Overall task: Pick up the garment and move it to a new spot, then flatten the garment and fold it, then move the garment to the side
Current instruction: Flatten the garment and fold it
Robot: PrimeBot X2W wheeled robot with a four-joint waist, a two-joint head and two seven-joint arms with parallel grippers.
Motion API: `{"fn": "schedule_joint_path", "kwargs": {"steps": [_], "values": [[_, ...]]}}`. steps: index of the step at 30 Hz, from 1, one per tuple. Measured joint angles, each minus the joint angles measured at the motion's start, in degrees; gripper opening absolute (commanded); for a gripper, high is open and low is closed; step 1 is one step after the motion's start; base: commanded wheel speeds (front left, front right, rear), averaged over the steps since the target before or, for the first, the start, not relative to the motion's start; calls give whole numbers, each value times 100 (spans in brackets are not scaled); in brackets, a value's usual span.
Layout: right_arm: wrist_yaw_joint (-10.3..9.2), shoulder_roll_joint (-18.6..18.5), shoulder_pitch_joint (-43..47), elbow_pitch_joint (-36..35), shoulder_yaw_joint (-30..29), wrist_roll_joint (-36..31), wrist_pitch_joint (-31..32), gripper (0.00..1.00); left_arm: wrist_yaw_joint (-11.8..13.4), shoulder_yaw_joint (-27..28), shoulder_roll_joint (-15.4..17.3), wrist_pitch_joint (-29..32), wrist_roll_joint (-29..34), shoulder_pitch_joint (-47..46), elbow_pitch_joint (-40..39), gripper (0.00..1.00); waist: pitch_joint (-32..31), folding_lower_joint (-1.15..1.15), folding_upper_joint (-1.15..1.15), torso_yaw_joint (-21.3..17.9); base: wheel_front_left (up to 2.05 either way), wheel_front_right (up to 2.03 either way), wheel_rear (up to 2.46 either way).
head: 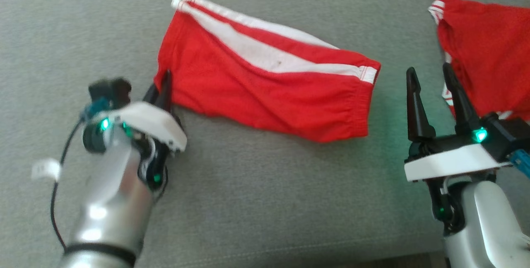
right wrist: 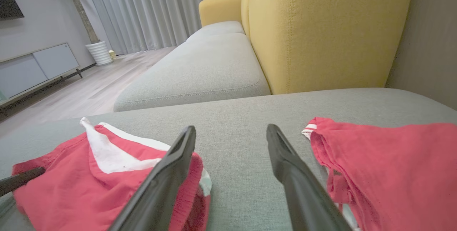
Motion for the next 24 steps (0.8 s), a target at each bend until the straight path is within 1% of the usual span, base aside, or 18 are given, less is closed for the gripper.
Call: {"fn": "schedule_joint_path", "kwargs": {"steps": [5,10,14,15,16,19,22,24], "values": [[0,-20,114,-70,-108,-1,104,100,260,33,4,-43,-110,1040,-1065,0,-115,0,0,264,0,0,0],[0,-57,311,-123,-182,-2,210,100,645,30,18,241,-190,1980,-2121,0,-269,0,0,461,0,0,0],[0,-57,431,-174,-215,-2,300,100,860,1,92,543,-190,2397,-2797,0,-367,0,0,527,0,0,0],[0,-58,438,-180,-224,-2,304,100,903,-4,108,601,-190,2455,-2918,15,-380,0,0,534,0,0,0],[0,-58,436,-189,-230,-2,330,100,927,-9,124,635,-189,2497,-3028,100,-392,0,0,534,0,0,0],[0,-58,437,-240,-234,-63,378,100,1100,-5,209,547,-75,2588,-3319,100,-433,0,0,512,0,0,0],[0,-59,439,-316,-255,-176,428,100,1313,40,323,179,192,2631,-3590,100,-486,0,0,487,0,0,0],[0,-59,449,-381,-269,-243,456,100,1412,83,399,-4,396,2635,-3766,100,-536,0,0,471,0,0,0]]}}
